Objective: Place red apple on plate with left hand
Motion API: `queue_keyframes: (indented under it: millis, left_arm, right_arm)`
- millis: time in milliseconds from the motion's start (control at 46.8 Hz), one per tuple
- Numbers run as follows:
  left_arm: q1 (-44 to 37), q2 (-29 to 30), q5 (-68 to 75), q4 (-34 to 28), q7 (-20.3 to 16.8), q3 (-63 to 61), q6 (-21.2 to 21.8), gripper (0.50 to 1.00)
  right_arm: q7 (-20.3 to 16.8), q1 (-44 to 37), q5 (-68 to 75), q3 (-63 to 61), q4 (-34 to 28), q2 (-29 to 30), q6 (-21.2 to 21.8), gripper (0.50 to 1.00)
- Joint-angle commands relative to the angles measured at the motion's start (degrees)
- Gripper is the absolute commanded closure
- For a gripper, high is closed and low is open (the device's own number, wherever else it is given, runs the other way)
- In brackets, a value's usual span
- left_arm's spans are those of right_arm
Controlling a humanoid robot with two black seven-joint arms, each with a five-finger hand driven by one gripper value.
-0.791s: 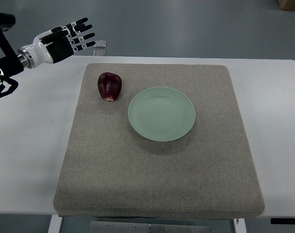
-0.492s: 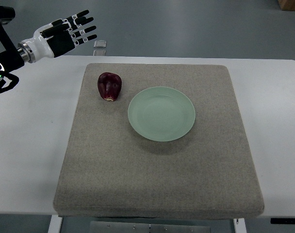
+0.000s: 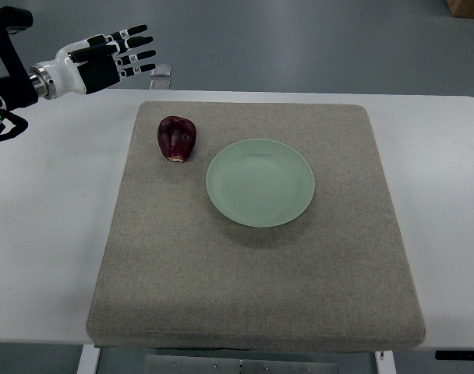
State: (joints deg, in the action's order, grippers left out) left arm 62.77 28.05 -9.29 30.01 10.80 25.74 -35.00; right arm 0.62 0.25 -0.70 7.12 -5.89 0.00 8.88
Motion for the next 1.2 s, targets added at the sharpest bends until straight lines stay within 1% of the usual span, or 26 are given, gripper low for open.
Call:
queue_keyframes:
  millis: [0, 128, 235, 299, 406, 471, 620, 684, 749, 920, 1070, 1176]
  left_arm:
    - [1.7, 0.2, 7.1, 0.1, -0.2, 0.0, 0.0, 0.504]
    - [3.5, 0.4, 18.1, 0.7, -0.3, -0.1, 0.0, 0.504]
    - [4.1, 0.6, 24.4, 0.3, -0.4, -0.3, 0.0, 0.508]
    - [4.4, 0.6, 27.7, 0.4, -1.5, -0.5, 0.0, 0.51]
    - [5.3, 0.6, 35.0, 0.6, -5.6, -0.7, 0.0, 0.512]
    - [5.6, 0.7, 40.6, 1.4, -8.8, -0.7, 0.0, 0.512]
    - [5.4, 2.8, 54.0, 7.2, -17.3, -0.7, 0.0, 0.519]
    - [5.2, 3.4, 58.5, 9.3, -20.1, -0.7, 0.0, 0.521]
    - [5.0, 3.9, 61.9, 11.1, -21.7, -0.8, 0.0, 0.523]
    - [4.9, 4.6, 70.5, 15.9, -23.2, -4.8, 0.0, 0.525]
    - [4.7, 4.2, 79.7, 18.3, -26.1, -8.4, 7.8, 0.525]
    - [4.6, 3.6, 83.4, 18.3, -27.0, -9.2, 9.9, 0.525]
  right_arm:
    - [0.0, 0.0, 0.0, 0.0, 0.0, 0.0, 0.0, 0.536]
    - [0.0, 0.0, 0.0, 0.0, 0.0, 0.0, 0.0, 0.536]
    - [0.0, 0.0, 0.0, 0.0, 0.0, 0.0, 0.0, 0.536]
    - [0.0, 0.0, 0.0, 0.0, 0.0, 0.0, 0.0, 0.536]
    - [0.0, 0.0, 0.0, 0.0, 0.0, 0.0, 0.0, 0.536]
    - [0.0, 0.0, 0.0, 0.0, 0.0, 0.0, 0.0, 0.536]
    - [0.0, 0.0, 0.0, 0.0, 0.0, 0.0, 0.0, 0.538]
    - [0.0, 0.0, 0.0, 0.0, 0.0, 0.0, 0.0, 0.536]
    - [0.0, 0.0, 0.0, 0.0, 0.0, 0.0, 0.0, 0.536]
    - [0.0, 0.0, 0.0, 0.0, 0.0, 0.0, 0.0, 0.536]
    - [0.0, 0.0, 0.0, 0.0, 0.0, 0.0, 0.0, 0.536]
    - [0.0, 0.0, 0.0, 0.0, 0.0, 0.0, 0.0, 0.536]
